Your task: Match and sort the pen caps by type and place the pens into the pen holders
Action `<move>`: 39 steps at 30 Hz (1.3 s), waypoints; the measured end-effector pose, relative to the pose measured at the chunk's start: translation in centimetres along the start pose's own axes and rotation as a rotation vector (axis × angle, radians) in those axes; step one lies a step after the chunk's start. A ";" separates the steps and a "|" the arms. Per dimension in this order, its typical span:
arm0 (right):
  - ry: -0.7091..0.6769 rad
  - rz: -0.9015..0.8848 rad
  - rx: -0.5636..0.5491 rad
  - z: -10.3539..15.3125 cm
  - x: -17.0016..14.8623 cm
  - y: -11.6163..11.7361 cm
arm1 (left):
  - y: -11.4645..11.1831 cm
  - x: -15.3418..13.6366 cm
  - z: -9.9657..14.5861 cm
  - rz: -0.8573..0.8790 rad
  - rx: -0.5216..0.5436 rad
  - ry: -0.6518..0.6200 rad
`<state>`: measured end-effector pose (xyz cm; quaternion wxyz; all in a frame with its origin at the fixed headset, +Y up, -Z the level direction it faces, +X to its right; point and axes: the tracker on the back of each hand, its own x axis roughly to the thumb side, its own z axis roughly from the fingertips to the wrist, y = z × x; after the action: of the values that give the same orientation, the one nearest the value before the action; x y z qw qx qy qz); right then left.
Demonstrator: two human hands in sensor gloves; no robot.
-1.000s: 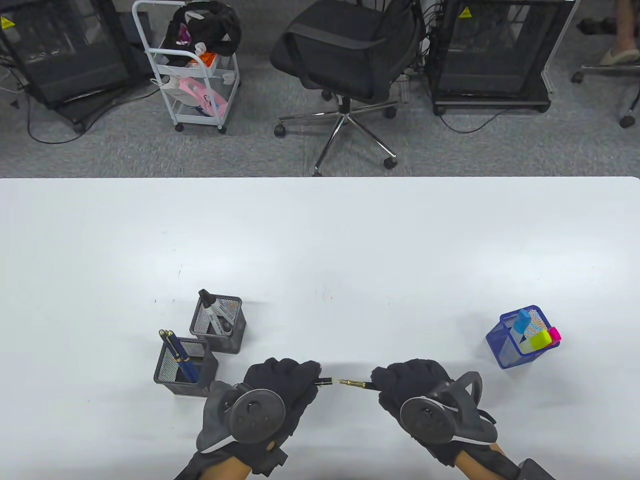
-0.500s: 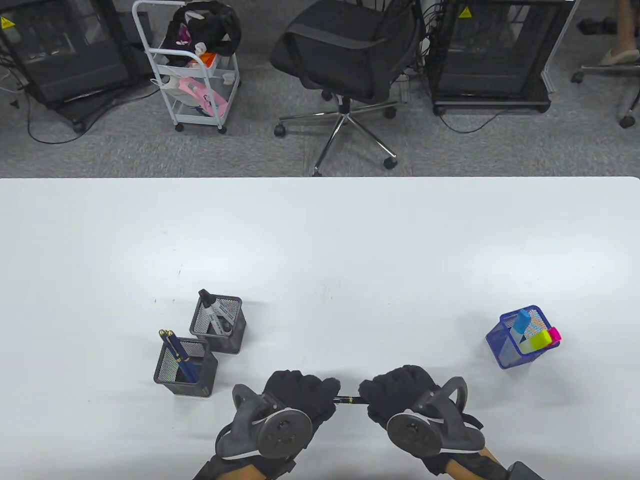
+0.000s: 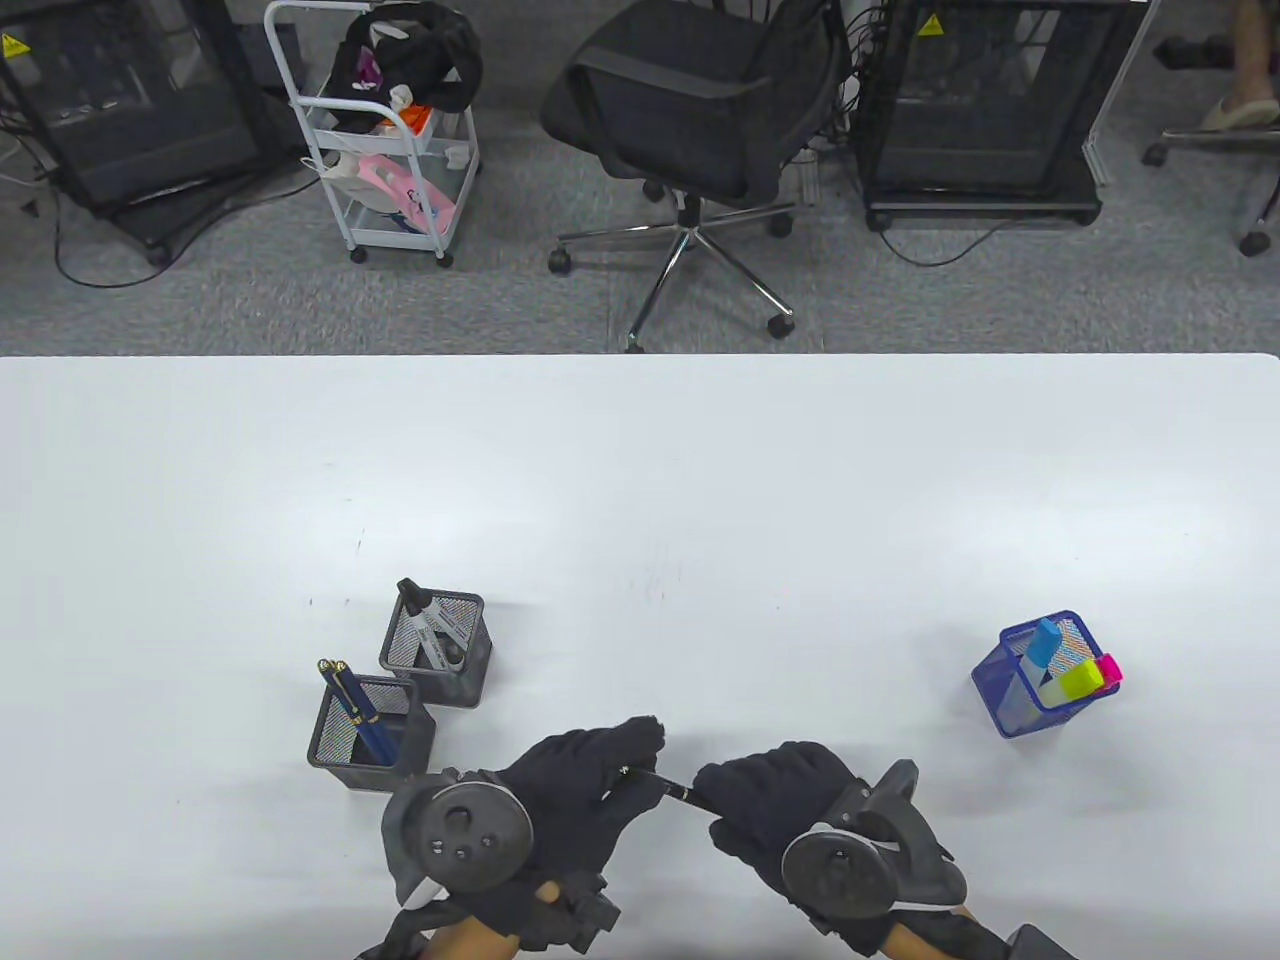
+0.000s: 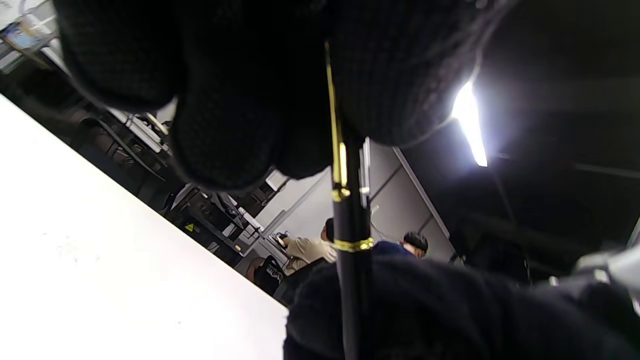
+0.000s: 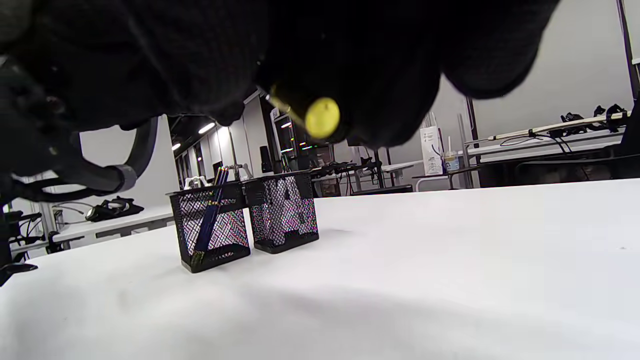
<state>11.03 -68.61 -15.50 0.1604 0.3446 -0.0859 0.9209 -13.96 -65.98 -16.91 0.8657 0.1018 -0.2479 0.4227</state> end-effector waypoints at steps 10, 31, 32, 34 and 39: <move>0.147 -0.006 0.006 0.5 -3.7 -0.8 | 12.4 -0.4 2.6 -0.212 0.401 0.053; 0.170 0.072 0.074 0.5 -4.1 -0.8 | 11.9 -7.4 2.5 -0.646 0.213 0.499; 0.171 0.074 0.079 0.5 -4.1 -0.8 | 11.4 -7.7 2.3 -0.656 0.191 0.500; 0.173 0.076 0.088 0.5 -4.1 -0.7 | 10.8 -8.1 2.0 -0.674 0.160 0.506; 0.176 0.085 0.100 0.4 -4.1 -0.7 | 9.6 -9.0 1.7 -0.712 0.095 0.530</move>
<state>14.46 -69.00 -17.88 0.1106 0.2661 -0.0398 0.9567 -26.75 -66.74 -20.41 0.9853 0.1087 0.0529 0.1207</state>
